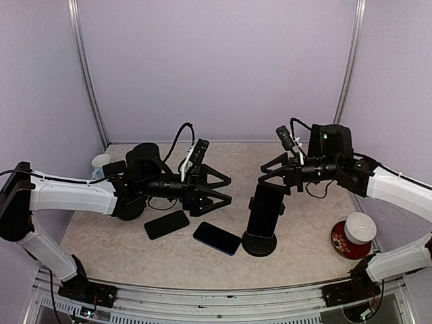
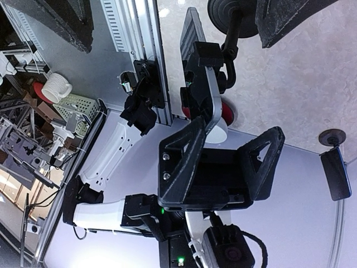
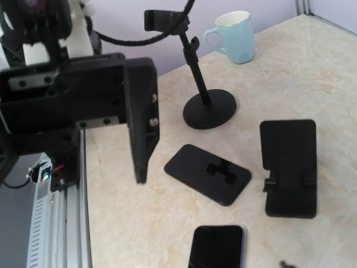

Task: Place the phone on the phone stand
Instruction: Place the phone on the phone stand, then pick up the phone stand with the phone from the center of the board.

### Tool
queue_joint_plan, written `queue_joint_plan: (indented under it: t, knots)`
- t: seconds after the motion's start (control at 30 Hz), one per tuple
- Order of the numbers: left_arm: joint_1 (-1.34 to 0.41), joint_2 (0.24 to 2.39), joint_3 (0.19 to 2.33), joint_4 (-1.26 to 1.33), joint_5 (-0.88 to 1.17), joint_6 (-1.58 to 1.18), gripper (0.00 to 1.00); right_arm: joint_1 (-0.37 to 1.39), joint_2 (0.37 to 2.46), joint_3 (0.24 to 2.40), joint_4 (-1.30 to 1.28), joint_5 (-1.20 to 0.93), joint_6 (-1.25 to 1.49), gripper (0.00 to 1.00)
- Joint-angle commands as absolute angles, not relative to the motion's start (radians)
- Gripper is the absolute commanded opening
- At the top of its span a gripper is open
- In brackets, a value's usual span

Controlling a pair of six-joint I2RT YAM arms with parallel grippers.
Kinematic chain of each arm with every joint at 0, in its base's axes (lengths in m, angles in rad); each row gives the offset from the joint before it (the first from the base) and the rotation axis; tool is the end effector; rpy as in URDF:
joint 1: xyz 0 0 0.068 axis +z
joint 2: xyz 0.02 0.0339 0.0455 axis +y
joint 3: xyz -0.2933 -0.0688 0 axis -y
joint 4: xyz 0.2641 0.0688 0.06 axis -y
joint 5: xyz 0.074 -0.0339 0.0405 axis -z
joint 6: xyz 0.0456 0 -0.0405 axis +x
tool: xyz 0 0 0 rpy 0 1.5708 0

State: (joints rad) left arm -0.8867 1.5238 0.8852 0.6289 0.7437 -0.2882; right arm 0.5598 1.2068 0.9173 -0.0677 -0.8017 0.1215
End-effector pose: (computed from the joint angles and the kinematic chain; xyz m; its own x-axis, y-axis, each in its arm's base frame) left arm 0.2046 -0.2997 0.2962 -0.2896 0.0241 -0.9568 0.9553 -0.0550 -0.2905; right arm 0.2240 0.1790 0.3327 -0.4080 -0.1562 -0.8995 -0.8969 0.2527 0.3629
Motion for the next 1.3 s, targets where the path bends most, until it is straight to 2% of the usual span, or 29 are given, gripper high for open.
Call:
queue_joint_plan:
  t: [0.0,0.1,0.3,0.8,1.27]
  knots:
    - [-0.885,1.533,0.884,0.66,0.741,-0.298,0.99,0.555,1.139,0.858,-0.091,-0.764,0.126,0.81]
    - [-0.887,1.535,0.886,0.66,0.739,-0.299,0.99,0.555,1.1,0.828,-0.103,-0.755,0.133,0.91]
    - [-0.888,1.553,0.903,0.658,0.741,-0.3,0.99,0.566,1.049,0.787,-0.136,-0.734,0.148,0.98]
    - [-0.89,1.574,0.933,0.648,0.745,-0.299,0.99,0.574,1.074,0.749,-0.277,-0.57,0.169,0.99]
    - [-0.889,1.58,0.948,0.637,0.749,-0.294,0.99,0.573,1.037,0.787,-0.405,-0.502,0.154,0.99]
